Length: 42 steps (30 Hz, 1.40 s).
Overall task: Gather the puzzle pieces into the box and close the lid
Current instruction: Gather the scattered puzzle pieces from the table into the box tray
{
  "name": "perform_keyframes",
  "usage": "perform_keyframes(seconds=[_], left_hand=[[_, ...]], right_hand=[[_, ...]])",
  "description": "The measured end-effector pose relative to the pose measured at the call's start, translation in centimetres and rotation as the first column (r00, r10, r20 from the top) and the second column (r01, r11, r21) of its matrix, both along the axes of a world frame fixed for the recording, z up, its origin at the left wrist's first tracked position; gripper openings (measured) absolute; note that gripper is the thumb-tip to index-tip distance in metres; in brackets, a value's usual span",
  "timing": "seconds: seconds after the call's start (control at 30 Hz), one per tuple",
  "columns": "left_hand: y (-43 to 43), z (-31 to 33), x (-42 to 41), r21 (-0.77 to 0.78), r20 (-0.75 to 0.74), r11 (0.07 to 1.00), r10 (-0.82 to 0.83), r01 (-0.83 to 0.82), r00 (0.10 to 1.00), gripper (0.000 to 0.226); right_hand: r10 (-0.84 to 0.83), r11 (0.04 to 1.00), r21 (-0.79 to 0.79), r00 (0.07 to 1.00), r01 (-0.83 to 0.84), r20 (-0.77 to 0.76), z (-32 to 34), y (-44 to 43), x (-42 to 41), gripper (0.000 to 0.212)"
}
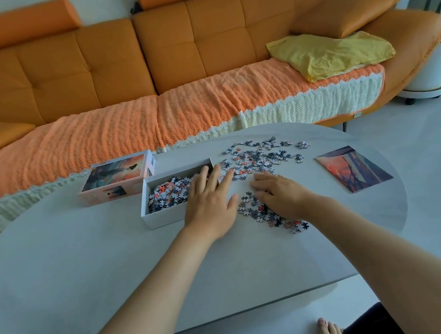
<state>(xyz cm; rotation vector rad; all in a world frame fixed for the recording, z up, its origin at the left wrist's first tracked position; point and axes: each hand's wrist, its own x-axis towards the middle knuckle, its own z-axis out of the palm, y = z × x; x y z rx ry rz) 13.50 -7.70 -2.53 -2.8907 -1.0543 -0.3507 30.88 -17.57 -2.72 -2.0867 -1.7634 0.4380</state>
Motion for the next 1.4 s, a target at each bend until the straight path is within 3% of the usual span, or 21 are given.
perform_keyframes(seconds=[0.1,0.2,0.3,0.43,0.53,0.67,0.77,0.83,0.97,1.03,1.23,1.4], left_hand=[[0.9,0.2,0.1,-0.059,-0.084,0.997,-0.053,0.048,0.995,0.059],[1.8,0.8,0.6,-0.16,-0.063,0.984,-0.084,0.073,0.994,0.061],[2.3,1.4,0.9,-0.239,-0.001,0.966,-0.097,0.094,0.995,0.06],[1.8,1.4,0.2,-0.229,0.03,0.964,-0.131,0.134,0.991,0.059],[1.3,1.2,-0.3,-0.21,0.066,0.962,-0.161,0.172,0.985,0.057],[0.1,0.3,-1.1,-0.015,0.247,0.96,-0.267,0.28,0.931,0.045],[-1.6,-0.5,-1.5,0.031,0.34,0.92,-0.376,0.39,0.862,0.04],[-2.7,-0.9,-1.3,-0.046,0.327,0.908,-0.38,0.416,0.865,0.043],[-3.0,-1.9,-0.3,-0.255,0.117,0.922,-0.27,0.292,0.956,0.071],[-3.0,-2.1,-0.1,-0.294,0.057,0.917,-0.266,0.27,0.962,0.073],[-2.8,-1.1,-3.3,-0.355,0.237,0.88,-0.241,0.315,0.941,0.065],[-2.5,-1.3,-8.1,-0.313,0.267,0.891,-0.25,0.329,0.931,0.067]], right_hand=[[0.002,0.995,0.096,0.997,0.005,-0.072,0.4,0.0,-0.8,0.032],[-0.02,0.992,0.121,0.993,0.035,-0.118,0.7,0.2,-1.0,0.033],[-0.083,0.987,0.143,0.996,0.077,0.037,0.0,0.6,-0.5,0.039],[-0.153,0.981,-0.083,0.965,0.174,0.213,-1.3,0.2,-0.1,0.068],[-0.137,0.985,-0.085,0.984,0.147,0.115,-1.3,0.0,-0.5,0.065],[-0.04,0.999,0.032,0.997,0.042,-0.07,-0.3,-1.0,-1.9,0.032],[-0.116,0.983,0.12,0.974,0.142,-0.197,0.5,-2.1,-2.8,0.033],[-0.191,0.963,0.17,0.976,0.208,-0.109,0.2,-2.5,-2.6,0.036],[-0.287,0.954,-0.042,0.945,0.297,0.157,-1.6,-3.8,-2.8,0.061],[-0.253,0.962,-0.054,0.95,0.266,0.184,-2.1,-3.9,-3.5,0.063],[-0.089,0.996,-0.013,0.989,0.092,0.12,-1.7,-2.1,-6.0,0.056],[-0.046,0.994,0.096,0.998,0.042,0.035,-1.3,-1.1,-9.8,0.042]])
